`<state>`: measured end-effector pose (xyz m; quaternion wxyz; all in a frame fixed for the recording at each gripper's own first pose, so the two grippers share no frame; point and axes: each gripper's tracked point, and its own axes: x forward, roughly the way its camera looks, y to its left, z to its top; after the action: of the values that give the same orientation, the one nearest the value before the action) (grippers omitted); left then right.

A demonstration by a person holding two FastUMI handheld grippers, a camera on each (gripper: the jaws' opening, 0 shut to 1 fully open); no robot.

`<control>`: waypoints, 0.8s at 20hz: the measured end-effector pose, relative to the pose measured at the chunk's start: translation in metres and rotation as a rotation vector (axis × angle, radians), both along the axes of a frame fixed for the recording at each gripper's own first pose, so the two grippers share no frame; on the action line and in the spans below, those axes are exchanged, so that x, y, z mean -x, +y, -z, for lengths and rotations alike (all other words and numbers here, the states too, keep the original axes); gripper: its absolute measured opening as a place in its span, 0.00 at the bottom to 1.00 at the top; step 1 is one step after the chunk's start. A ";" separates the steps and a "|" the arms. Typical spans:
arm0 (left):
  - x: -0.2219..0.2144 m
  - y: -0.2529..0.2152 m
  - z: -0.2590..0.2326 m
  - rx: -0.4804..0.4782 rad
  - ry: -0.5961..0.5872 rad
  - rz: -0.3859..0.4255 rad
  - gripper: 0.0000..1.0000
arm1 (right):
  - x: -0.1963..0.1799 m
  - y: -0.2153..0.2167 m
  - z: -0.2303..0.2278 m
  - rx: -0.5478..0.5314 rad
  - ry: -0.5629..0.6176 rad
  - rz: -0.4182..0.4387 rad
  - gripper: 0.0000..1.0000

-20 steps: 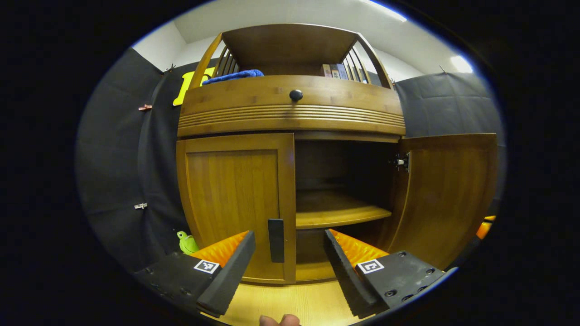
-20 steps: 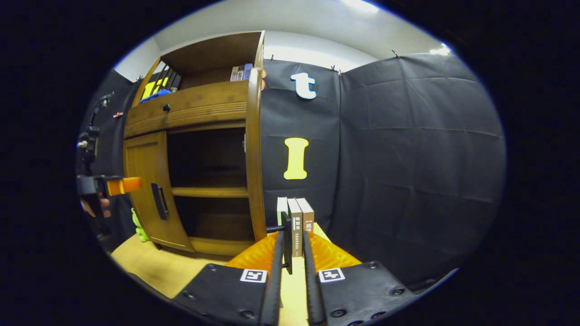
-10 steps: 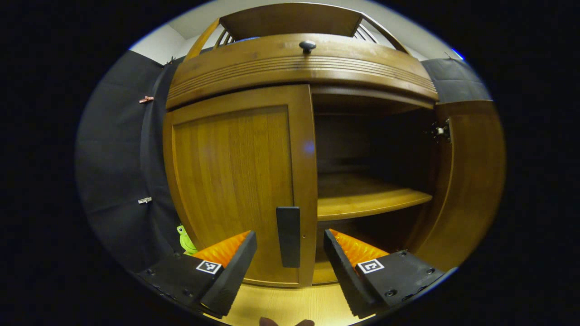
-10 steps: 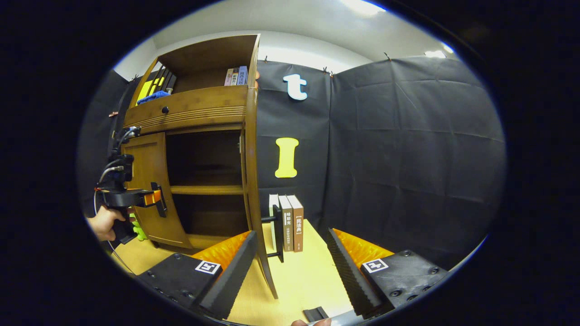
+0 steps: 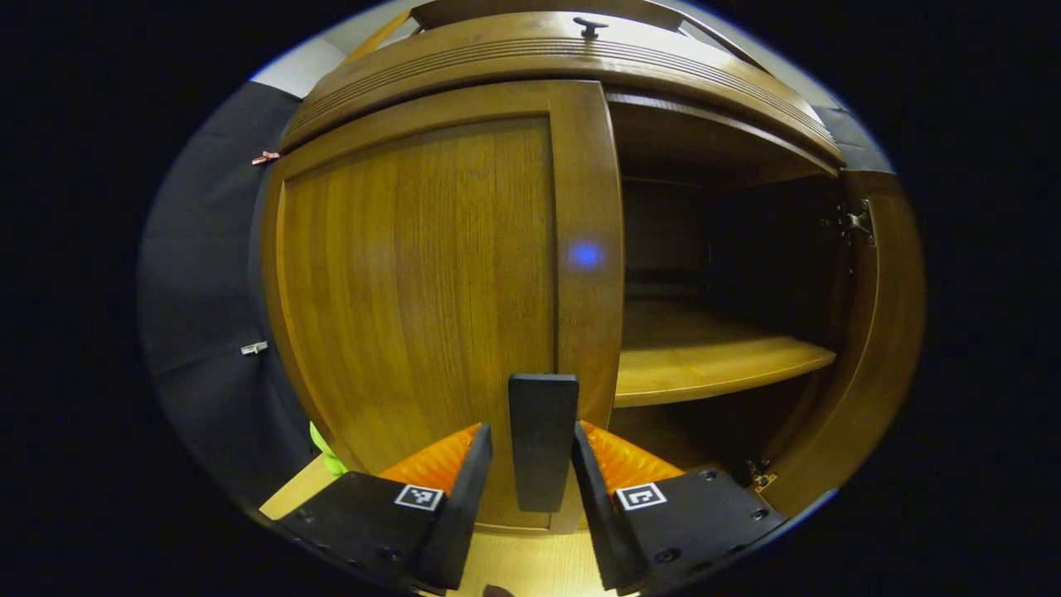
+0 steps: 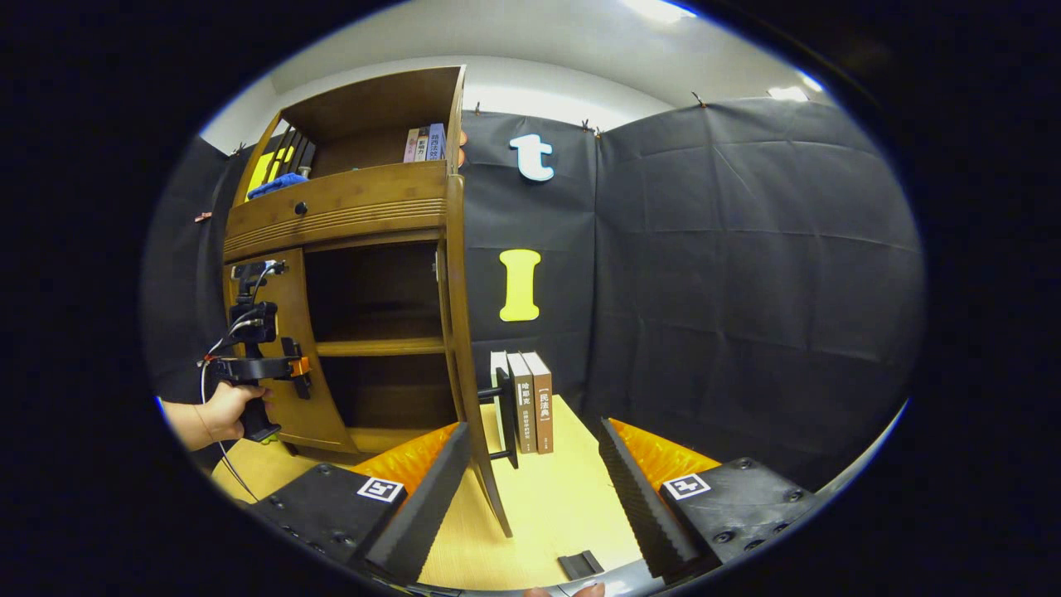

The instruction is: Open the right door of the double-door shoe cabinet with the right hand, and open the left door with the left hand.

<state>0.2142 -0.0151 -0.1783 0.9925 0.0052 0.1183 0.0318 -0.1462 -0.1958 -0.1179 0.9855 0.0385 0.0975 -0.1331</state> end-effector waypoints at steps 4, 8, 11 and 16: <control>0.001 -0.001 0.000 -0.048 -0.008 0.005 0.37 | 0.001 0.008 -0.001 -0.003 0.005 -0.012 0.98; 0.007 0.001 0.000 -0.045 -0.013 0.010 0.32 | -0.001 0.020 -0.005 0.004 -0.004 -0.035 0.98; 0.015 0.001 -0.002 -0.041 -0.023 0.018 0.31 | -0.007 0.032 -0.006 -0.001 -0.011 -0.056 0.97; 0.016 0.000 -0.006 -0.047 -0.027 0.033 0.30 | -0.017 0.057 -0.008 -0.012 -0.020 -0.106 0.97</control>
<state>0.1980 -0.0147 -0.1720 0.9940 0.0301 0.1038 0.0184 -0.1288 -0.1393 -0.1100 0.9919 0.0406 0.0905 -0.0798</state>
